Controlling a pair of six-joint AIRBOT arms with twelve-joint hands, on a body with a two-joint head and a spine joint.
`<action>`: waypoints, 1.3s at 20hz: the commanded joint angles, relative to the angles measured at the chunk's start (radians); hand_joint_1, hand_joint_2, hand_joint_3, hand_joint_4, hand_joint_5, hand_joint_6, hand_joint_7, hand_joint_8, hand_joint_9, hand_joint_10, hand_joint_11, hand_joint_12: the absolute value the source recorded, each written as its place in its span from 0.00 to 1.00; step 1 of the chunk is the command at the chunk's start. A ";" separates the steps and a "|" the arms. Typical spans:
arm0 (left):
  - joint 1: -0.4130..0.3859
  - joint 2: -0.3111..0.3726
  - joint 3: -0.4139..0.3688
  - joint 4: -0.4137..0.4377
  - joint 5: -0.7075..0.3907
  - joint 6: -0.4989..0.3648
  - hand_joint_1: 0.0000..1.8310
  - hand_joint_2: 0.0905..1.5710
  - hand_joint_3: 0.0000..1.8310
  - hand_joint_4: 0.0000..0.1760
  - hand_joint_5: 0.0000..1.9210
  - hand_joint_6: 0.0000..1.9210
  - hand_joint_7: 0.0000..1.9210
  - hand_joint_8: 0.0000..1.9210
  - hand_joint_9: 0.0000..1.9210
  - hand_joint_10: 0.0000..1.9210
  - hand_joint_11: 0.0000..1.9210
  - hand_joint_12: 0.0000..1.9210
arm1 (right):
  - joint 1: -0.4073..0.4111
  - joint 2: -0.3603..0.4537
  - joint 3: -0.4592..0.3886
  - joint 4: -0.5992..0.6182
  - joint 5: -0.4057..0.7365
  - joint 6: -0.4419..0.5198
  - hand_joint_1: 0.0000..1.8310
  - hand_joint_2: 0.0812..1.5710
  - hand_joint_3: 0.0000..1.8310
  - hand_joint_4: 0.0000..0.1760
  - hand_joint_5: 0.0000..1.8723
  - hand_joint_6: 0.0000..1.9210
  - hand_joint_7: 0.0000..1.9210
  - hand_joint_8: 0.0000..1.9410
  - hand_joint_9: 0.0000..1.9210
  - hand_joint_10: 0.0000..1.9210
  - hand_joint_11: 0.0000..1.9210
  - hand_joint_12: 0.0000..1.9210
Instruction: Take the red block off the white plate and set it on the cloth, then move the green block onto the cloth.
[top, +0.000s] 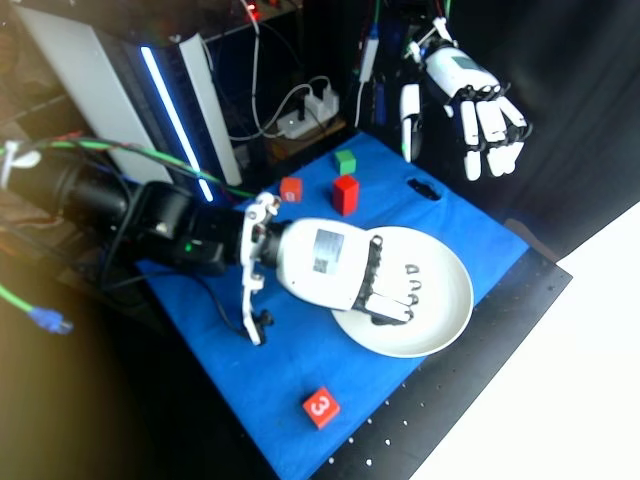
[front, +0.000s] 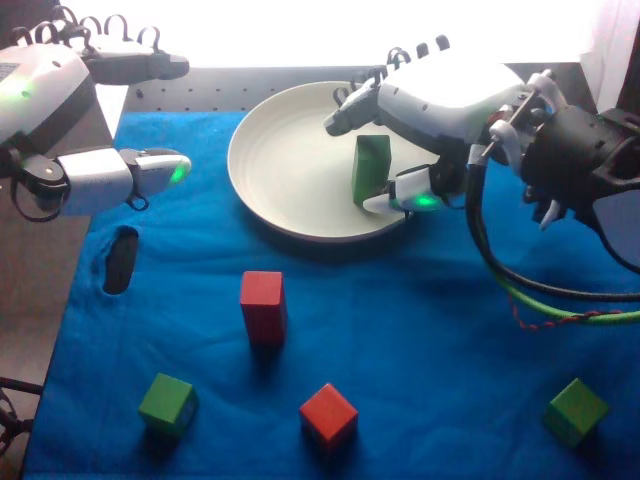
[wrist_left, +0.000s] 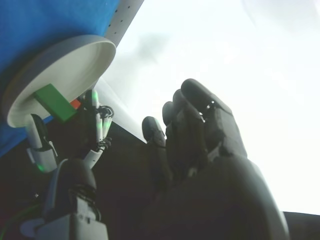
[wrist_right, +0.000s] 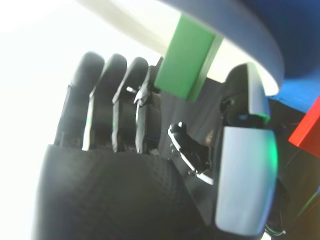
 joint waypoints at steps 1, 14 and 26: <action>-0.014 0.007 0.000 0.016 -0.135 -0.001 0.38 0.68 0.00 0.40 0.26 0.00 0.19 0.00 0.19 0.01 0.00 0.58 | 0.018 -0.004 0.005 -0.010 -0.098 0.001 0.66 0.61 0.00 0.00 0.39 0.00 0.43 0.02 0.37 0.24 0.15 0.75; -0.010 0.006 -0.002 0.007 -0.138 -0.001 0.41 0.69 0.00 0.23 0.27 0.00 0.20 0.00 0.19 0.00 0.00 0.54 | 0.032 -0.011 0.003 -0.015 -0.096 0.001 0.69 0.69 0.00 0.00 0.53 0.44 0.51 0.56 0.44 0.57 0.29 0.84; 0.018 0.033 -0.026 -0.005 -0.168 -0.001 0.39 0.69 0.00 0.47 0.27 0.00 0.18 0.00 0.16 0.00 0.00 0.47 | 0.060 0.233 -0.254 -0.134 -0.303 0.001 0.80 0.71 0.00 0.00 0.46 0.56 0.52 0.49 0.46 0.63 0.34 0.87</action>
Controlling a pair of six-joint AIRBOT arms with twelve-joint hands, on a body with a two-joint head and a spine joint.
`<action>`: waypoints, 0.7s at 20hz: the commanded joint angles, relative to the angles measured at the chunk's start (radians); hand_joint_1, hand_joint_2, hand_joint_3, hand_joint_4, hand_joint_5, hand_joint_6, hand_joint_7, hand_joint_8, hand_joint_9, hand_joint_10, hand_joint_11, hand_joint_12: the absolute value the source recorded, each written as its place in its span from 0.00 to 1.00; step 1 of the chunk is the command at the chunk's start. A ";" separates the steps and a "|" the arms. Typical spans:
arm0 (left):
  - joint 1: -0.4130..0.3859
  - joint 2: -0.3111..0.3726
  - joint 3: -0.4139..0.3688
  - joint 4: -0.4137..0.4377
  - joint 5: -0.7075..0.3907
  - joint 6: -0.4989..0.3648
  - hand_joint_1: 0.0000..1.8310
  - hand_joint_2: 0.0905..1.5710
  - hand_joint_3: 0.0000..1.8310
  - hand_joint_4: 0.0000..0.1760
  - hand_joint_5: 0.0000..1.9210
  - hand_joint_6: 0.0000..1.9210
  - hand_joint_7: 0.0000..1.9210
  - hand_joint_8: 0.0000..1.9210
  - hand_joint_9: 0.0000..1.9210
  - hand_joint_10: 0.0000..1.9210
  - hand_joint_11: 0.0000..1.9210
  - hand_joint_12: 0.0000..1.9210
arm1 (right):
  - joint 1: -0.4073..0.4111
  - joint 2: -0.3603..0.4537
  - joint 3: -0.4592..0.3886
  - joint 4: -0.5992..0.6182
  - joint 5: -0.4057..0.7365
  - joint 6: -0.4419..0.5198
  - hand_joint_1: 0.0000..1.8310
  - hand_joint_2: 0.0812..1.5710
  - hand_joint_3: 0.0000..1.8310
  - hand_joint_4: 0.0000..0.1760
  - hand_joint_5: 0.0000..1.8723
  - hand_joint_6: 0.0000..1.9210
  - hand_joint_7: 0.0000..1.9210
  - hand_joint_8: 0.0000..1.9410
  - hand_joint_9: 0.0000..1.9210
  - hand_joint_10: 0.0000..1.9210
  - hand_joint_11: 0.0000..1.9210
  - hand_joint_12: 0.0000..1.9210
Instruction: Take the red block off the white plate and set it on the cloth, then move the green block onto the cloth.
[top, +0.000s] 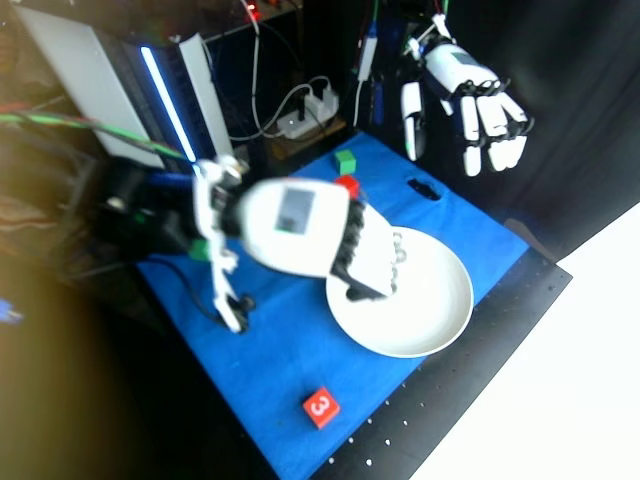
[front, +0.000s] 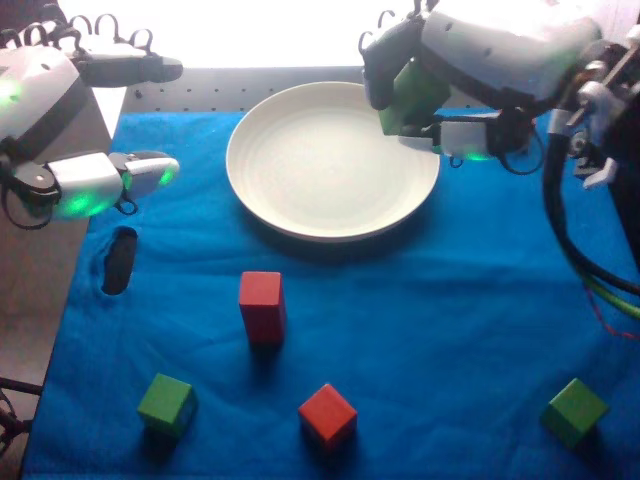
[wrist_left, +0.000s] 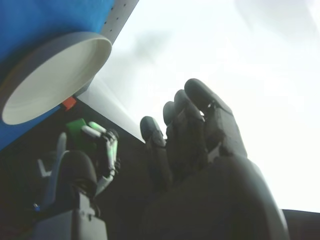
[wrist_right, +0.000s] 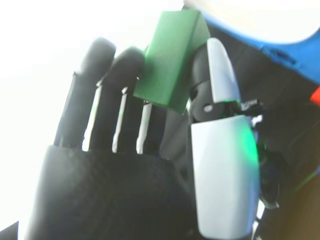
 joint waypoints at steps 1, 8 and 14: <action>-0.001 0.012 -0.002 0.009 -0.138 -0.001 0.38 0.69 0.00 0.51 0.27 0.00 0.18 0.00 0.16 0.00 0.00 0.47 | 0.008 0.018 -0.019 -0.034 -0.160 0.000 0.76 0.70 0.00 0.00 0.47 0.57 0.54 0.46 0.46 0.65 0.35 0.79; 0.019 0.028 -0.024 0.007 -0.170 -0.001 0.39 0.69 0.00 0.33 0.27 0.00 0.18 0.00 0.17 0.00 0.00 0.51 | -0.133 0.161 -0.188 -0.034 -0.355 0.000 0.70 0.67 0.00 0.00 0.56 0.35 0.57 0.57 0.50 0.74 0.34 1.00; 0.026 0.031 -0.031 0.007 -0.183 -0.001 0.36 0.68 0.00 0.30 0.26 0.00 0.18 0.00 0.16 0.00 0.00 0.51 | -0.237 0.195 -0.264 -0.034 -0.439 0.000 0.71 0.66 0.00 0.00 0.60 0.29 0.57 0.56 0.50 0.88 0.48 1.00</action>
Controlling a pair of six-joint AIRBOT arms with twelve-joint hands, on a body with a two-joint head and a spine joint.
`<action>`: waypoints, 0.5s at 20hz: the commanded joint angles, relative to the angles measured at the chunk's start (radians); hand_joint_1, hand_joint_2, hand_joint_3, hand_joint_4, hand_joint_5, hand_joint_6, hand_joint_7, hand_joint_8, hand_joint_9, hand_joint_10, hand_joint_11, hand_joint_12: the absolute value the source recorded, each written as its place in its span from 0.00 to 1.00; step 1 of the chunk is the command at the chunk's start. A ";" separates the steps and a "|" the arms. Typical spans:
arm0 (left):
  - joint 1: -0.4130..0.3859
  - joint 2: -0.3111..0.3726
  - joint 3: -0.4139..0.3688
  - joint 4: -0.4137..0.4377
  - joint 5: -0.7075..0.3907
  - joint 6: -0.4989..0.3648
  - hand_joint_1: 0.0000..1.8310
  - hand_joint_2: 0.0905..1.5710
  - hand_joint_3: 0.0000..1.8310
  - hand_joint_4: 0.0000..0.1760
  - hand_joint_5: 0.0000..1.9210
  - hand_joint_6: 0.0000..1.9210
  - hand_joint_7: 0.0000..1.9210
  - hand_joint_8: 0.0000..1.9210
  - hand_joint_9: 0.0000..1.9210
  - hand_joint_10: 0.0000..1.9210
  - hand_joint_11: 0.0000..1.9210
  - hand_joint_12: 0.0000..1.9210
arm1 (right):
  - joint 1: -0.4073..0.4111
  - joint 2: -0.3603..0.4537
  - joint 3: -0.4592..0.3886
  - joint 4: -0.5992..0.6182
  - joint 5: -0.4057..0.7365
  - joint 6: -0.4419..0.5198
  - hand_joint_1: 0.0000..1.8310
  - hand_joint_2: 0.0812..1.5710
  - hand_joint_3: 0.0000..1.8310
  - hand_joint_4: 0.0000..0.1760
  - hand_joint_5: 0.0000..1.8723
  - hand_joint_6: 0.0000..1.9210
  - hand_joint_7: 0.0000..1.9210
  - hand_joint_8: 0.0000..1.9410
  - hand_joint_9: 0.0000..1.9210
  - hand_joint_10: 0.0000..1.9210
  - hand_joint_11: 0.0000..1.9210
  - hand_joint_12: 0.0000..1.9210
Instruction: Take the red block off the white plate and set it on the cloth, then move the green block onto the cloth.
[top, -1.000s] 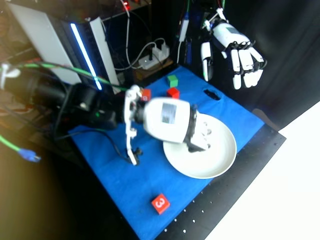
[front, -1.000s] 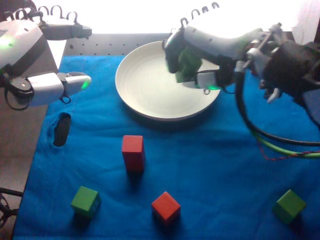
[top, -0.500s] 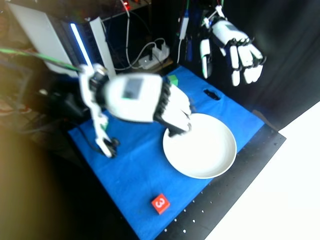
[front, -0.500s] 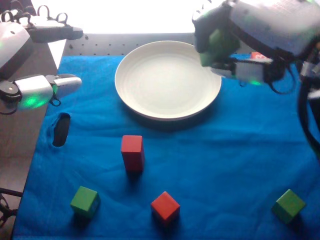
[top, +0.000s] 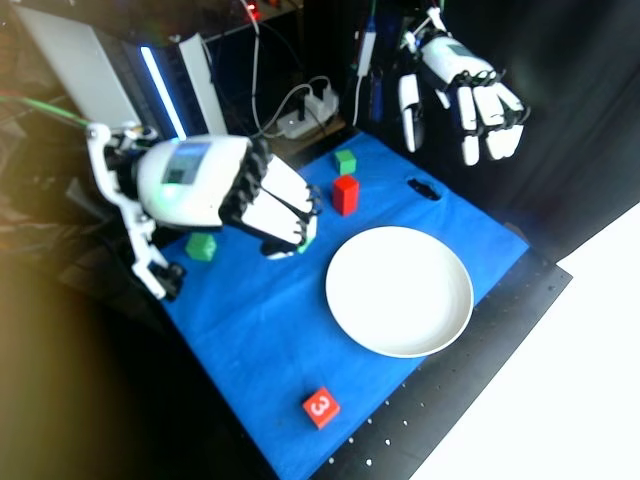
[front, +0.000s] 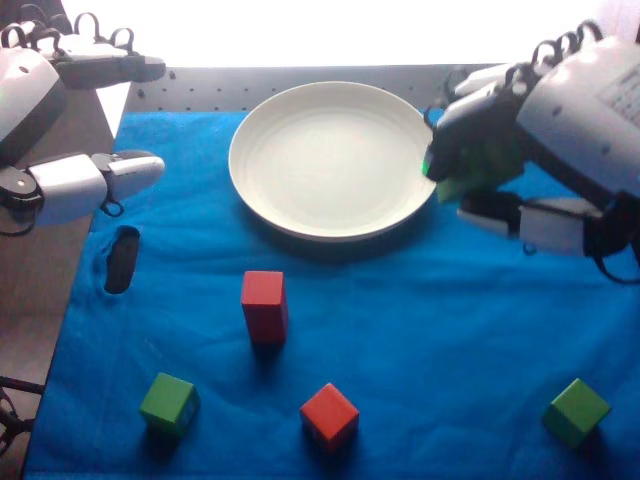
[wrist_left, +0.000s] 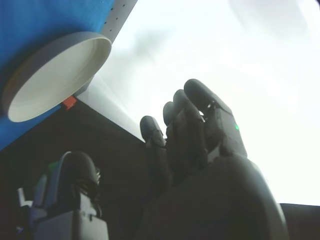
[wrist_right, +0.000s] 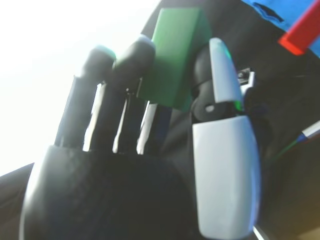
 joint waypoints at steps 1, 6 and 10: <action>-0.006 0.011 -0.003 0.018 -0.135 -0.001 0.36 0.68 0.00 0.32 0.26 0.00 0.18 0.00 0.16 0.00 0.00 0.50 | -0.002 0.006 -0.007 -0.034 -0.138 0.000 0.70 0.67 0.00 0.00 0.59 0.32 0.57 0.55 0.48 0.86 0.45 1.00; -0.002 0.013 -0.009 0.019 -0.147 -0.001 0.34 0.69 0.00 0.43 0.26 0.00 0.18 0.00 0.17 0.00 0.00 0.49 | -0.069 0.008 -0.028 -0.034 -0.142 0.050 0.71 0.68 0.00 0.00 0.57 0.32 0.53 0.62 0.49 0.78 0.44 0.95; -0.001 0.013 -0.011 0.019 -0.150 -0.001 0.34 0.69 0.00 0.48 0.26 0.00 0.18 0.00 0.17 0.00 0.00 0.50 | -0.098 0.000 -0.031 -0.034 -0.141 0.068 0.74 0.70 0.00 0.00 0.54 0.37 0.50 0.59 0.45 0.77 0.43 0.93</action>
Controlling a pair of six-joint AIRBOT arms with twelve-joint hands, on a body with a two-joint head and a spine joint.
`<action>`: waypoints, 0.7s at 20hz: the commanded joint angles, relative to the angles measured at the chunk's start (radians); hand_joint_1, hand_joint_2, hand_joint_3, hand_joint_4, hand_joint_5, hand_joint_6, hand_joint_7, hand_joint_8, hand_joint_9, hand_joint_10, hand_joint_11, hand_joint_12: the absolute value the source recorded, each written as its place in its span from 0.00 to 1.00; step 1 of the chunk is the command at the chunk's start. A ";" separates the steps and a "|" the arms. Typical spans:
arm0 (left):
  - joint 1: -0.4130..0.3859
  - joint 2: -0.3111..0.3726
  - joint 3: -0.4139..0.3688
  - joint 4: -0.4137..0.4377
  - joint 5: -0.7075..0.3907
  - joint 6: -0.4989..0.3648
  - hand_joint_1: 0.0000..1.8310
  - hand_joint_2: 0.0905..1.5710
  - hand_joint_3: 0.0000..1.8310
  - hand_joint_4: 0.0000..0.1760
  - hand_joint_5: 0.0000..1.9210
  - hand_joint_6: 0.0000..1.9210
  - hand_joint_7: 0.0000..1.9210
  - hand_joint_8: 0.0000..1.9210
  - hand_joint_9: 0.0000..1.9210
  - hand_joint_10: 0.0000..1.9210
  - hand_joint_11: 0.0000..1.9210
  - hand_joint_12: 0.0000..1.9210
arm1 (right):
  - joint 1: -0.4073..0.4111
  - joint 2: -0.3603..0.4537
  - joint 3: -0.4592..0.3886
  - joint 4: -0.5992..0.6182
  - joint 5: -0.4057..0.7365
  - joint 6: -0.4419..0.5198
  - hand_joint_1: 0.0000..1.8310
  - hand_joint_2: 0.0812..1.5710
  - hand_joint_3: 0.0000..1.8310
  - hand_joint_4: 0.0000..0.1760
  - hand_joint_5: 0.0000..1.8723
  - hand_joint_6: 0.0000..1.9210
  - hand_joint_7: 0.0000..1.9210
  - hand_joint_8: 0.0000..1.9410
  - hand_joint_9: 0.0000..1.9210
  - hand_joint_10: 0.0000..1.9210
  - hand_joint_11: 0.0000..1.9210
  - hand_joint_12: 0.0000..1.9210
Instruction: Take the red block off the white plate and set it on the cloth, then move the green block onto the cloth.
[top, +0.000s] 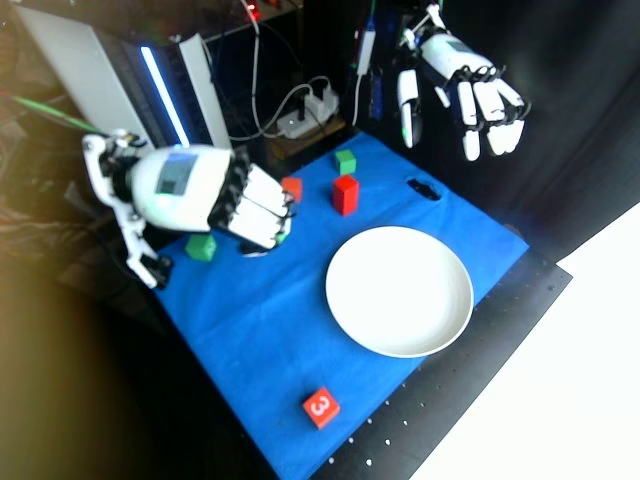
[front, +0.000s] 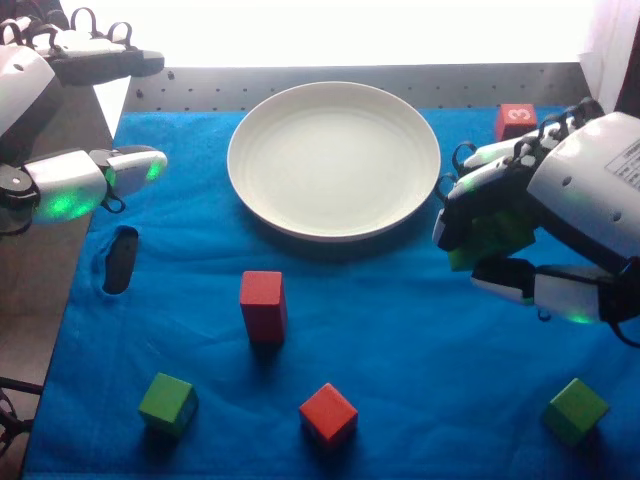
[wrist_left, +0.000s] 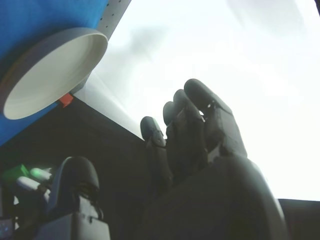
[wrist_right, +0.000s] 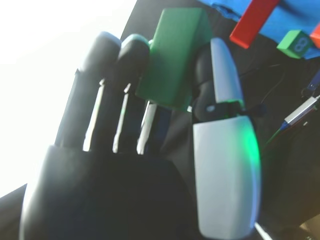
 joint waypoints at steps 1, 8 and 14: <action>-0.007 0.004 0.001 0.018 -0.127 -0.001 0.33 0.69 0.00 0.46 0.26 0.00 0.18 0.00 0.18 0.00 0.00 0.52 | 0.004 -0.003 -0.007 -0.034 -0.122 0.004 0.75 0.69 0.00 0.00 0.55 0.38 0.53 0.53 0.44 0.73 0.40 0.89; -0.006 0.003 -0.002 0.018 -0.131 -0.001 0.33 0.69 0.00 0.47 0.27 0.00 0.19 0.00 0.18 0.00 0.00 0.50 | -0.016 -0.009 -0.010 -0.029 -0.122 0.013 0.65 0.56 0.00 0.00 0.35 0.38 0.35 0.48 0.33 0.63 0.25 0.85; -0.002 0.004 -0.008 0.018 -0.146 -0.001 0.33 0.69 0.00 0.41 0.27 0.00 0.19 0.00 0.17 0.00 0.00 0.47 | -0.019 -0.004 -0.010 -0.013 -0.122 0.013 0.61 0.51 0.00 0.00 0.16 0.47 0.15 0.59 0.15 0.76 0.16 0.96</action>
